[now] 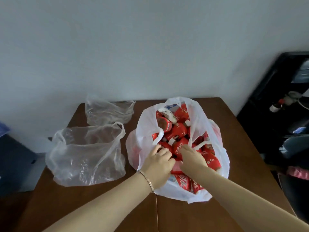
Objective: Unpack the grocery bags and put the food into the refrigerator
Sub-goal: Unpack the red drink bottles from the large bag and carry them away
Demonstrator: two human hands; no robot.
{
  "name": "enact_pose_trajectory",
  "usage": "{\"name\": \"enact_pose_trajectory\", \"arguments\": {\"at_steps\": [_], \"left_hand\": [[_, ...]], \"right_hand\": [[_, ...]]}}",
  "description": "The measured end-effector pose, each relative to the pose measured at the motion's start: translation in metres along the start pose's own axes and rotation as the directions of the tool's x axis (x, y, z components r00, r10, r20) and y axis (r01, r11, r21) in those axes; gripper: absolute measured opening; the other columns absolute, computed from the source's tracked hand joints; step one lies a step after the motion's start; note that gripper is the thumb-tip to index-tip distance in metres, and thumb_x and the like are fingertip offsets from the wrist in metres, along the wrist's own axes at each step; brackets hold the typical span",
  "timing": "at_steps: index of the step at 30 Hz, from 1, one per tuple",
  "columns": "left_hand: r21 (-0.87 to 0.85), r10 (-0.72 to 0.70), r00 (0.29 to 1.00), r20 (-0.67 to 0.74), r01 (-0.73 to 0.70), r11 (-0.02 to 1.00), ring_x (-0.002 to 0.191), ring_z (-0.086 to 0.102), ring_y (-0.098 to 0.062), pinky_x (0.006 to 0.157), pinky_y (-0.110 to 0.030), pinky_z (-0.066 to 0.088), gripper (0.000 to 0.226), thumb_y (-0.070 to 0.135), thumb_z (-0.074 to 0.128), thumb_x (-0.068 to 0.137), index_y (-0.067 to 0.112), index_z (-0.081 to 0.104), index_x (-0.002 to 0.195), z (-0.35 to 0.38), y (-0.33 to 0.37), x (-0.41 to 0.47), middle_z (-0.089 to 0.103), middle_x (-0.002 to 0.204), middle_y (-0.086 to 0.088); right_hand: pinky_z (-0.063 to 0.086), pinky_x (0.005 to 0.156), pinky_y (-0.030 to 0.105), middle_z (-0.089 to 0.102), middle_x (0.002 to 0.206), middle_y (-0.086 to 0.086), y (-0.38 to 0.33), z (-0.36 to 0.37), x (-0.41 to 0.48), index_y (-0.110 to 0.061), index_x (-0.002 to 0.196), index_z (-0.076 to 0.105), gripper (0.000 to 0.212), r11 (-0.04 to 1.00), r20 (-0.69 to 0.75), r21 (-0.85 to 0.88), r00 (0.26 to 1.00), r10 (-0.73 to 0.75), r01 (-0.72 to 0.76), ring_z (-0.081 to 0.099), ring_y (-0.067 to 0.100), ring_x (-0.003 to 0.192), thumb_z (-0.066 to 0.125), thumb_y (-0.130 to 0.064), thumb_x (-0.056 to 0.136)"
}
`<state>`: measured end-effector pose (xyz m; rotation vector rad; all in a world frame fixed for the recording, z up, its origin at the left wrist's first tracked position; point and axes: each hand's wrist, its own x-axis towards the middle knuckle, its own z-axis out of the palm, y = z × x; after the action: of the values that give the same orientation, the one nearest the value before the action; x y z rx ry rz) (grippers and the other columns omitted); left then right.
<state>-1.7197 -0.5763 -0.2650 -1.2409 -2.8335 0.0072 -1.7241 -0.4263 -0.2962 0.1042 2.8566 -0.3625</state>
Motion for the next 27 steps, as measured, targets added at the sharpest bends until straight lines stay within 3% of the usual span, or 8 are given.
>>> {"name": "enact_pose_trajectory", "arguments": {"at_steps": [4,7,11,13,15,19,24,27], "left_hand": [[-0.024,-0.123,0.992,0.000,0.123,0.992,0.090,0.064,-0.016,0.086,-0.037,0.052,0.014,0.029,0.077,0.064,0.026,0.070,0.075,0.016,-0.030,0.018,0.069,0.082,0.006],[-0.081,-0.236,0.966,0.106,0.245,0.966,0.114,0.051,-0.019,0.099,-0.036,0.040,0.024,0.031,0.056,0.087,0.026,0.061,0.110,0.015,-0.038,0.028,0.059,0.116,0.004],[-0.185,-0.229,0.971,-0.072,0.213,0.959,0.103,0.063,-0.017,0.087,-0.026,0.051,0.026,0.024,0.077,0.069,0.021,0.069,0.093,0.018,-0.032,0.040,0.064,0.108,0.000],[-0.257,-0.255,0.966,-0.042,0.236,0.937,0.119,0.053,-0.021,0.097,-0.026,0.044,0.034,0.018,0.070,0.078,0.014,0.063,0.112,0.011,-0.028,0.055,0.055,0.123,-0.005],[-0.204,-0.340,0.940,0.018,0.336,0.920,0.137,0.028,-0.022,0.111,-0.029,0.027,0.049,0.024,0.050,0.093,0.011,0.037,0.138,0.012,-0.027,0.080,0.032,0.144,-0.006],[0.042,-0.509,0.851,0.131,0.508,0.860,0.134,0.030,-0.032,0.110,-0.039,0.030,0.076,0.039,0.058,0.088,0.007,0.017,0.144,0.025,-0.043,0.137,0.026,0.146,-0.018],[0.047,-0.635,0.741,0.219,0.642,0.765,0.112,0.055,-0.029,0.090,-0.037,0.043,0.076,0.043,0.063,0.082,0.017,0.023,0.142,0.050,-0.060,0.166,0.053,0.126,-0.012],[0.016,-0.677,0.704,0.215,0.691,0.723,0.115,0.050,-0.031,0.093,-0.038,0.041,0.080,0.044,0.064,0.081,0.016,0.020,0.141,0.053,-0.058,0.161,0.047,0.129,-0.015]], "right_hand": [[0.035,0.104,0.035,0.038,0.141,0.005,-0.002,0.008,0.055,-0.017,0.141,0.034,0.056,0.987,0.054,-0.163,0.999,0.001,0.008,0.039,0.024,0.129,0.055,-0.017,0.088],[0.037,0.102,0.039,0.040,0.140,0.007,0.005,0.017,0.082,-0.016,0.145,0.024,0.071,0.966,0.144,-0.250,0.985,0.096,-0.057,0.043,0.028,0.126,0.061,-0.031,0.086],[0.040,0.099,0.039,0.042,0.131,0.004,0.017,0.020,0.088,-0.018,0.135,0.037,0.076,0.987,0.185,-0.156,0.980,0.068,-0.039,0.044,0.027,0.121,0.073,-0.039,0.073],[0.039,0.100,0.038,0.040,0.131,0.001,0.023,0.017,0.080,-0.021,0.135,0.037,0.076,0.997,0.158,-0.078,0.987,0.000,0.013,0.042,0.026,0.121,0.073,-0.044,0.071],[0.039,0.102,0.036,0.037,0.133,-0.004,0.033,0.012,0.068,-0.026,0.135,0.037,0.078,0.997,0.105,0.059,0.993,-0.048,0.042,0.039,0.021,0.122,0.073,-0.048,0.069],[0.043,0.093,0.025,0.037,0.112,-0.015,0.059,-0.001,0.042,-0.029,0.104,0.045,0.039,0.926,-0.038,0.365,0.996,-0.086,0.094,0.042,0.008,0.105,0.067,-0.045,0.077],[0.038,0.089,0.024,0.036,0.105,-0.015,0.079,0.004,0.026,-0.030,0.091,0.044,0.028,0.940,-0.171,0.264,0.970,-0.175,0.216,0.038,0.009,0.102,0.061,-0.051,0.082],[0.041,0.060,0.020,0.049,0.084,-0.014,0.079,0.010,0.025,-0.029,0.080,0.047,0.029,0.929,-0.285,0.254,0.939,-0.193,0.268,0.050,0.008,0.076,0.068,-0.046,0.072]]}}
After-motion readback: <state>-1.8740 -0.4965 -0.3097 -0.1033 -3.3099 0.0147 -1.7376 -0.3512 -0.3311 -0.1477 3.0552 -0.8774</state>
